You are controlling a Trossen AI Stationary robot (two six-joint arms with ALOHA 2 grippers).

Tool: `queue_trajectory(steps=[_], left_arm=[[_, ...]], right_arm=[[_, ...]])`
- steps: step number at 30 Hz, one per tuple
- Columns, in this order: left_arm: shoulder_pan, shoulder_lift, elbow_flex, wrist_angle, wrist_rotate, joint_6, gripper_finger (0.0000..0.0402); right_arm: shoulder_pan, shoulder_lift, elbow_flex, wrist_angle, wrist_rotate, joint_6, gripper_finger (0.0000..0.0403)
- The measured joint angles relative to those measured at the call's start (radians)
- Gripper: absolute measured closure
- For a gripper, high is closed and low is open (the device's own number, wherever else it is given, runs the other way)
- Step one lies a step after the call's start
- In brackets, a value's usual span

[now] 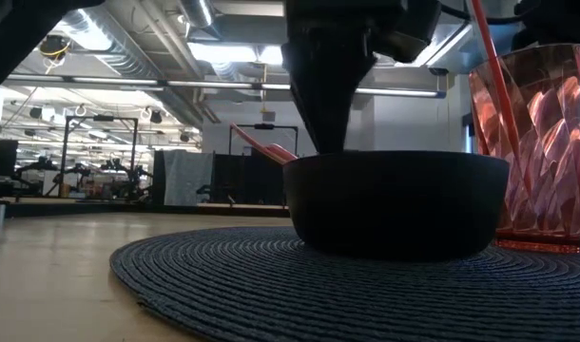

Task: Pick & Place Utensil
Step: Return to Home Position

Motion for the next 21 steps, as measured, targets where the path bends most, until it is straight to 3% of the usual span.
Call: queue_trajectory(steps=[5,11,14,17,21], left_arm=[[-0.023,-0.086,0.000,-0.141,-0.025,0.023,0.0335],[-0.085,-0.289,-0.023,-0.195,-0.278,-0.011,0.0391],[-0.119,-0.422,-0.049,-0.193,-0.417,-0.019,0.0397],[-0.148,-0.572,-0.139,-0.112,-0.496,0.004,0.0400],[-0.167,-0.790,-0.361,0.100,-0.458,0.149,0.0400]], right_arm=[[0.000,0.000,0.000,0.000,-0.001,0.000,0.0379],[0.000,0.000,0.000,0.000,-0.003,0.009,0.0379],[0.000,0.000,0.000,0.017,-0.042,0.034,0.0379],[0.000,0.000,0.000,0.055,-0.094,0.021,0.0381],[0.000,0.000,0.000,0.091,-0.120,-0.004,0.0397]])
